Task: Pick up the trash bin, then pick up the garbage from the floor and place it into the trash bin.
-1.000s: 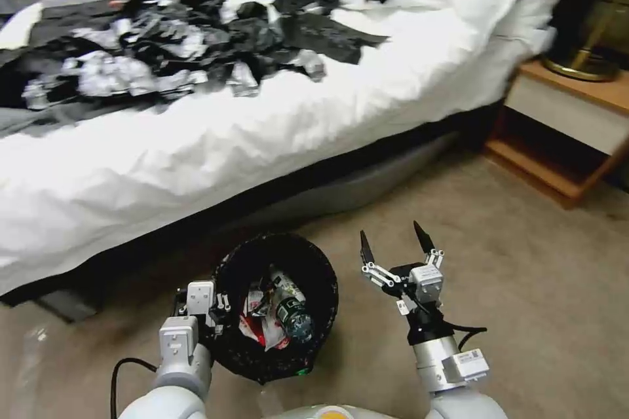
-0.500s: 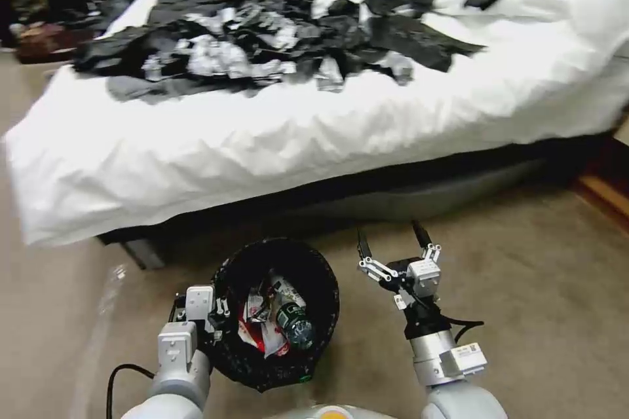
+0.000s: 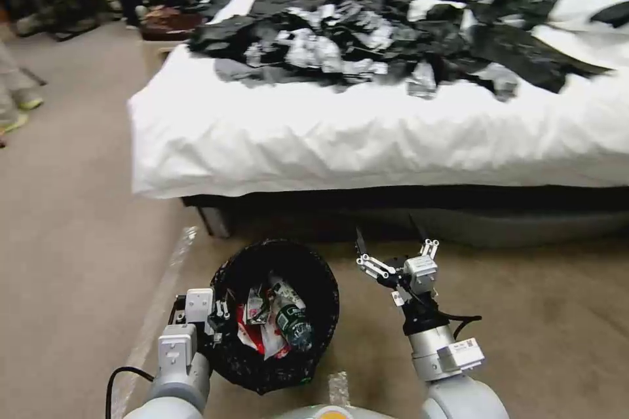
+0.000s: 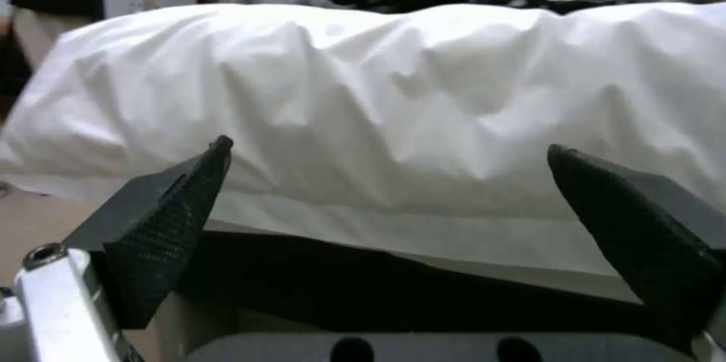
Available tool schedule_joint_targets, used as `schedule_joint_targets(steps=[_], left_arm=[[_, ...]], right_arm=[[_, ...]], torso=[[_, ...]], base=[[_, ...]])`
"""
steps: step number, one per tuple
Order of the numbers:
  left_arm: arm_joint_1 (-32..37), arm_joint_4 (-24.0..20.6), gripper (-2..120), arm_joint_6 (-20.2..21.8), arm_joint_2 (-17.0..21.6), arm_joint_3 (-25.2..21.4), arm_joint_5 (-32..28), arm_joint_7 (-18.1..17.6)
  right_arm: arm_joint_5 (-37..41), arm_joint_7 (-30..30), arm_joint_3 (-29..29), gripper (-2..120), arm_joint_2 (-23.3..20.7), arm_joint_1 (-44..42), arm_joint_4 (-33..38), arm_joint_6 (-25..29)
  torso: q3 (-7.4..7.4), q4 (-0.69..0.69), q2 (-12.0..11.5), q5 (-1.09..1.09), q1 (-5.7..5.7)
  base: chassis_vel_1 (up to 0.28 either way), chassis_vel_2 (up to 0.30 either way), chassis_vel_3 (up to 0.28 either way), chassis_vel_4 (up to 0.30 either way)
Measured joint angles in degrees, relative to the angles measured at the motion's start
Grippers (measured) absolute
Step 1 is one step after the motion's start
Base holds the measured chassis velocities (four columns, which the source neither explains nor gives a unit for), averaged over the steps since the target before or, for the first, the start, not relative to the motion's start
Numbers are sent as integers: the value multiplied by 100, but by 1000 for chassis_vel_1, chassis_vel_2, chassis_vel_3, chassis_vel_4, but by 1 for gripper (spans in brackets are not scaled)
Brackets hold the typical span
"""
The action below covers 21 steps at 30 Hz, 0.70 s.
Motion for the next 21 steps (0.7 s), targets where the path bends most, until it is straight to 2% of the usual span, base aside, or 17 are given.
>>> schedule_joint_targets(steps=[21], left_arm=[[-59, 42, 0, 0, -21, -8, -18, 0]], right_arm=[[15, -2, -30, 100, 7, 107, -60, -86]], torso=[[0, 0, 0, 0, 0]], base=[[127, 126, 122, 128]])
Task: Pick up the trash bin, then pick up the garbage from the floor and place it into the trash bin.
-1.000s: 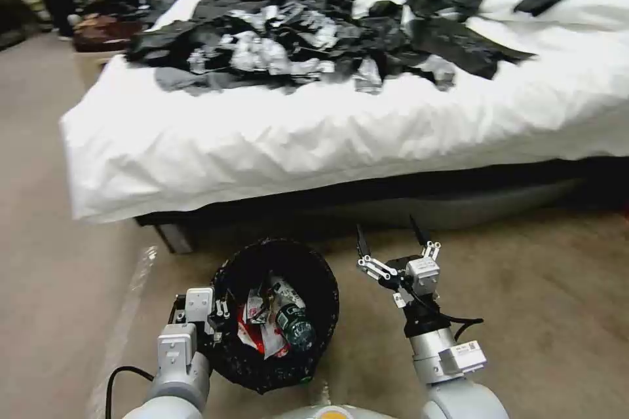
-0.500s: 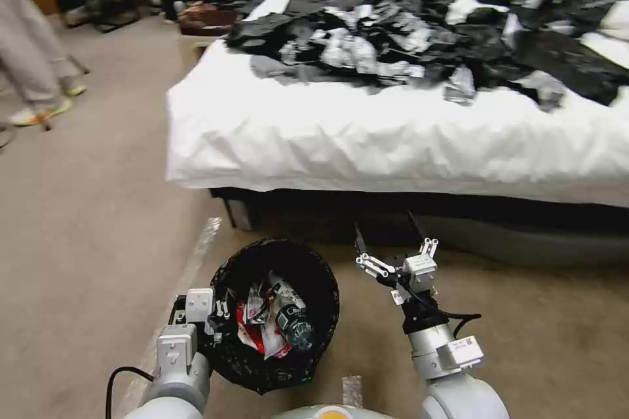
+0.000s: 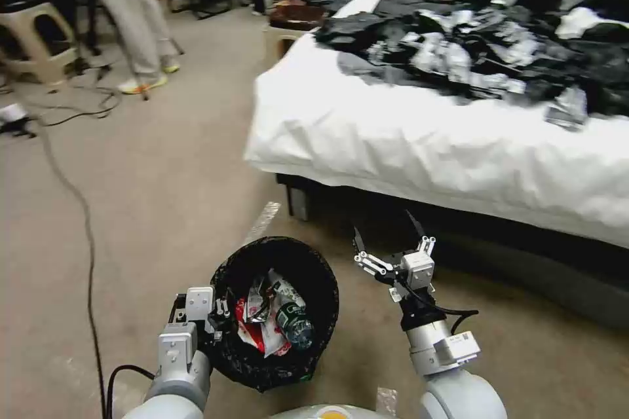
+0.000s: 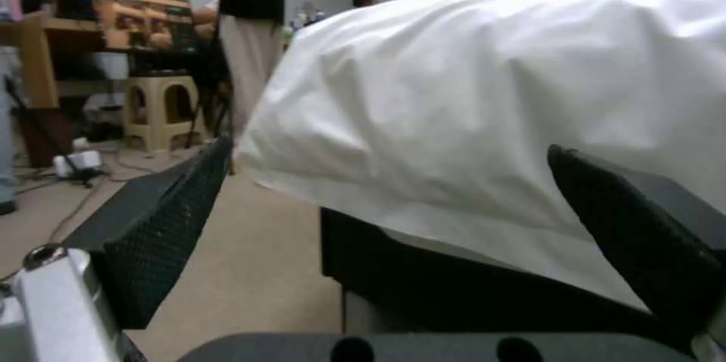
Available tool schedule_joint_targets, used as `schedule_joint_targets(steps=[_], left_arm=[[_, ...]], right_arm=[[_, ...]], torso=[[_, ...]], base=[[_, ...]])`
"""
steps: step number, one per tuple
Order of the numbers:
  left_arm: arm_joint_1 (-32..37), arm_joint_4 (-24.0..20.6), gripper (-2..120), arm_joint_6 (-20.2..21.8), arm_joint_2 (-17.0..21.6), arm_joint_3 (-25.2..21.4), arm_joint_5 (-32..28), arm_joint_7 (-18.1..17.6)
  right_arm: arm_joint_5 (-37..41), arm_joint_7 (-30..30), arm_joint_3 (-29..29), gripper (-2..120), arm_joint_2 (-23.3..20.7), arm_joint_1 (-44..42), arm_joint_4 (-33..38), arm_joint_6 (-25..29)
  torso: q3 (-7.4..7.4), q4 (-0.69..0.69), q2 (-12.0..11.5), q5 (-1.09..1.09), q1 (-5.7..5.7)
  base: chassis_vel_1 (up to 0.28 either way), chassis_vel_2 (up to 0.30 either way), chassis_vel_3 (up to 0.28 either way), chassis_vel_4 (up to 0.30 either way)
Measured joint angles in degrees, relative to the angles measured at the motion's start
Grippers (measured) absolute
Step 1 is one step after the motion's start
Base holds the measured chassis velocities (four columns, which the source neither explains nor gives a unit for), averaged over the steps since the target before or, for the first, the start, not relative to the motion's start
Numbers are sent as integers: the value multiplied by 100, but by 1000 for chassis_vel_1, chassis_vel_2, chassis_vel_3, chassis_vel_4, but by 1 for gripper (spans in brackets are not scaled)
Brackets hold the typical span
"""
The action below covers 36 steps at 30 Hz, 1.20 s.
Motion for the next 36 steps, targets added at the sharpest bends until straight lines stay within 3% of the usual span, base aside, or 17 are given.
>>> schedule_joint_targets(steps=[36], left_arm=[[16, -10, 0, -16, -29, 30, 15, 3]], right_arm=[[-106, -36, 1, 100, 10, -82, 47, 34]], torso=[[0, 0, 0, 0, -1]], base=[[123, 122, 126, 122]])
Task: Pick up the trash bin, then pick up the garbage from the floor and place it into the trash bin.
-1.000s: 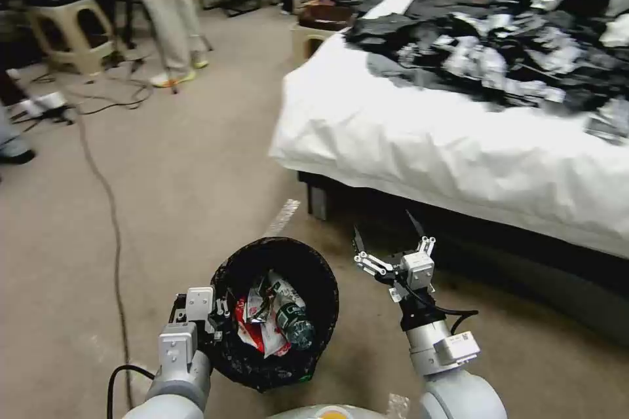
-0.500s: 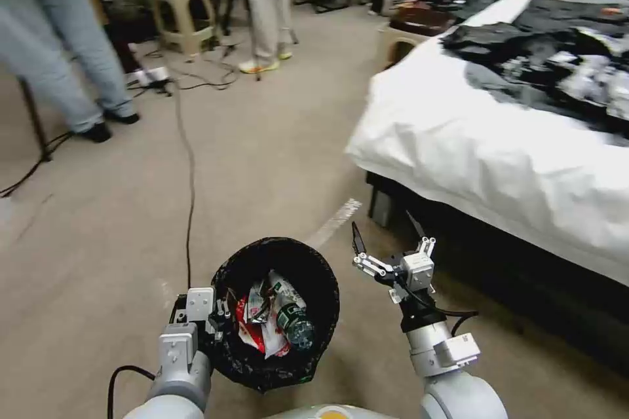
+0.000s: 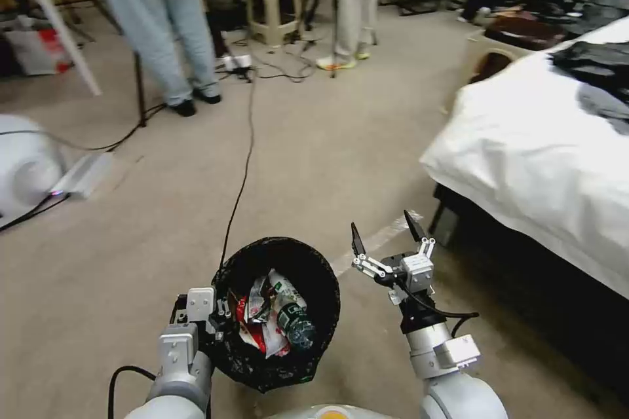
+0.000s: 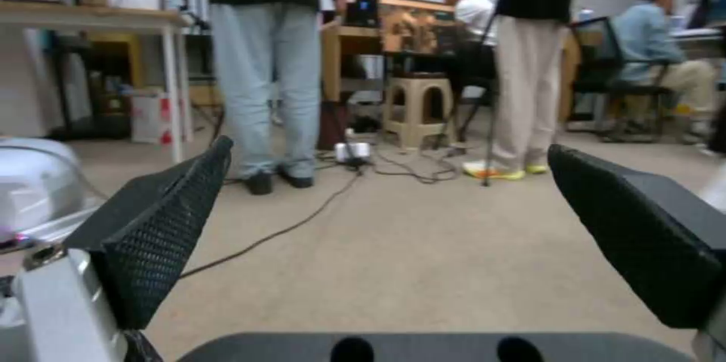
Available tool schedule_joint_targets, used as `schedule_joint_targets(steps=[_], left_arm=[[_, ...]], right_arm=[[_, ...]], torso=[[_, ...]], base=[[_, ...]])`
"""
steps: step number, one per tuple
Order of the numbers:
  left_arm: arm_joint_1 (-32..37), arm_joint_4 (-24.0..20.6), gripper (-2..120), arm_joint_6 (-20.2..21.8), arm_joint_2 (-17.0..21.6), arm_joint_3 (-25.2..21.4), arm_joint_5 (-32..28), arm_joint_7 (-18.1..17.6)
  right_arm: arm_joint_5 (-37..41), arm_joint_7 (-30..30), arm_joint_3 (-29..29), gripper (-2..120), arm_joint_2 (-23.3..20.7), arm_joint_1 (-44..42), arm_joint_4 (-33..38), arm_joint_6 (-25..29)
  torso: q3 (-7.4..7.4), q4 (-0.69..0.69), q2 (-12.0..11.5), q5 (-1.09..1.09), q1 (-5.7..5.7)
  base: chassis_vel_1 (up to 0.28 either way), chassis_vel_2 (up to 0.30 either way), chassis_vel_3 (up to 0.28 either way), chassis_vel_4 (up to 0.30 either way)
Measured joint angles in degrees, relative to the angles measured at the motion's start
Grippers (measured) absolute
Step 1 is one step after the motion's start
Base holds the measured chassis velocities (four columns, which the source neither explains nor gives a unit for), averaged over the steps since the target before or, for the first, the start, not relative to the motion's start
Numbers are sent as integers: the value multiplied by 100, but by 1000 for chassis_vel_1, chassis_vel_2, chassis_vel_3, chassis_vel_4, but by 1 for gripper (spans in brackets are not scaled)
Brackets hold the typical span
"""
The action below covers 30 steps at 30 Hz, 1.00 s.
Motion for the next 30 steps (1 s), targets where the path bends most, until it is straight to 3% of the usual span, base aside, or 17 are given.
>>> schedule_joint_targets(steps=[22, 30], left_arm=[[-46, 87, 0, -84, -15, 16, -30, 8], [-212, 212, 0, 153, 30, 25, -915, 71]], right_arm=[[-28, -10, -4, 100, 12, -44, 34, 23], [-77, -18, 20, 100, 24, -129, 46, 76]], torso=[[0, -2, 0, 0, 0], [0, 0, 0, 1, 0]], base=[[84, 80, 88, 86], [0, 0, 0, 0]])
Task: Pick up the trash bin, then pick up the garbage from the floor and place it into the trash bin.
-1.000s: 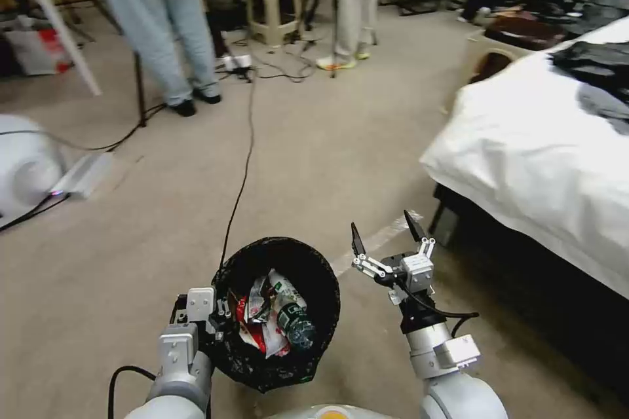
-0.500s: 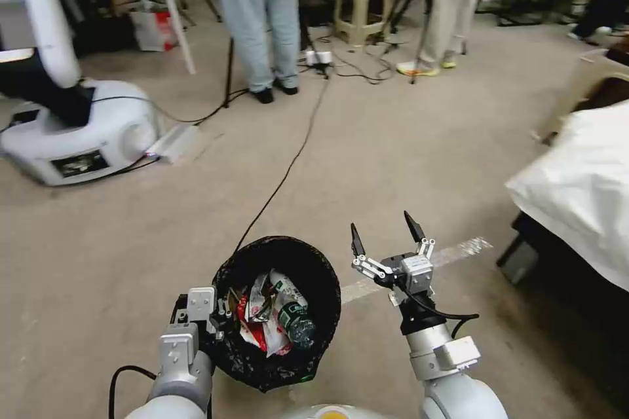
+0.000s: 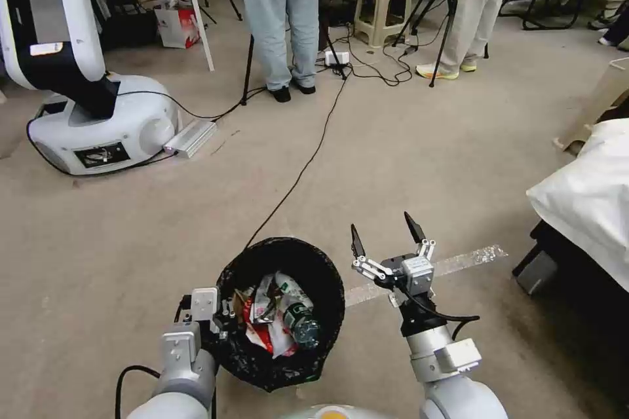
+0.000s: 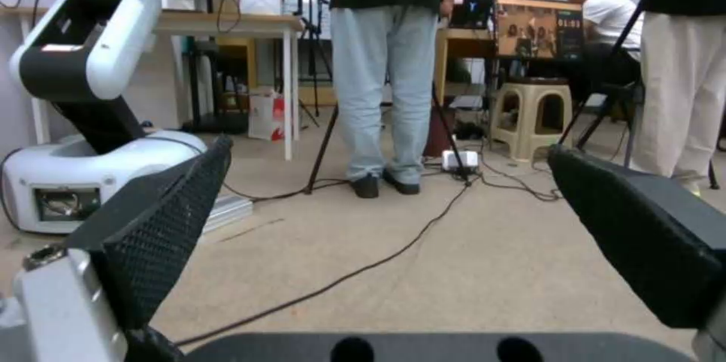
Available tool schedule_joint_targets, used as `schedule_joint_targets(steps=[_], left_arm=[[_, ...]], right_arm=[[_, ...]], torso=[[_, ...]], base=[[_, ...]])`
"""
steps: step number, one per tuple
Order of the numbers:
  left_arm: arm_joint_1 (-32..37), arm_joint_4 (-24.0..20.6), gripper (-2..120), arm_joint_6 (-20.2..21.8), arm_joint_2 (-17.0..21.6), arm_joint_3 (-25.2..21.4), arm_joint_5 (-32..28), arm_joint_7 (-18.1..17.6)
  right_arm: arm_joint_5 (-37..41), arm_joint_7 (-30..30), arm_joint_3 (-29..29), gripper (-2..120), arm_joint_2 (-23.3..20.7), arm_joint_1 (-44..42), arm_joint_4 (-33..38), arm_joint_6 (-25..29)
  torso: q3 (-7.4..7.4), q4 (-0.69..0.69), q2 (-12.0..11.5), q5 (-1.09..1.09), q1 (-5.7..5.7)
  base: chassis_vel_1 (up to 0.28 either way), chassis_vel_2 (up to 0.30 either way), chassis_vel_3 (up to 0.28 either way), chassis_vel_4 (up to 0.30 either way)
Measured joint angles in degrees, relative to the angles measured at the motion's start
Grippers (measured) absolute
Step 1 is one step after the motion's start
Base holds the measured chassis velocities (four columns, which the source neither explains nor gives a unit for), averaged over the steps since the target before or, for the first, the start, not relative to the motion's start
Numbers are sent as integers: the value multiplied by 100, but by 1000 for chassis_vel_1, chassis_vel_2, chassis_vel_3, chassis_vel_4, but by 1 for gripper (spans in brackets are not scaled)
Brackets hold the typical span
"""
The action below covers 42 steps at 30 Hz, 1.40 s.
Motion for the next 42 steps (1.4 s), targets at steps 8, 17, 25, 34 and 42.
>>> schedule_joint_targets(steps=[8, 17, 25, 34, 42], left_arm=[[-343, 228, 0, 441, 59, -62, -1283, 52], [-879, 730, 0, 761, -17, -102, -2223, -16], [-1146, 1073, 7, 692, -109, -105, -2370, 40], [-1186, 1023, 34, 582, -131, -119, -2370, 145], [-1152, 704, 63, 544, -103, -219, -2384, 151]], right_arm=[[-19, -11, 29, 100, -5, -45, 13, 18], [-127, -68, 47, 100, -1, -142, 18, 88], [-194, -128, 58, 100, 4, -246, 51, 160], [-267, -177, 48, 100, 4, -310, 57, 198], [-297, -200, 49, 100, -10, -335, 58, 217]], torso=[[0, 0, 0, 0, 0], [0, 0, 0, 0, 0], [0, 1, 0, -1, 0], [0, 0, 0, 0, 0], [0, 1, 0, 0, 0]], base=[[0, 0, 0, 0], [0, 0, 0, 0], [0, 0, 0, 0], [0, 0, 0, 0], [0, 0, 0, 0]])
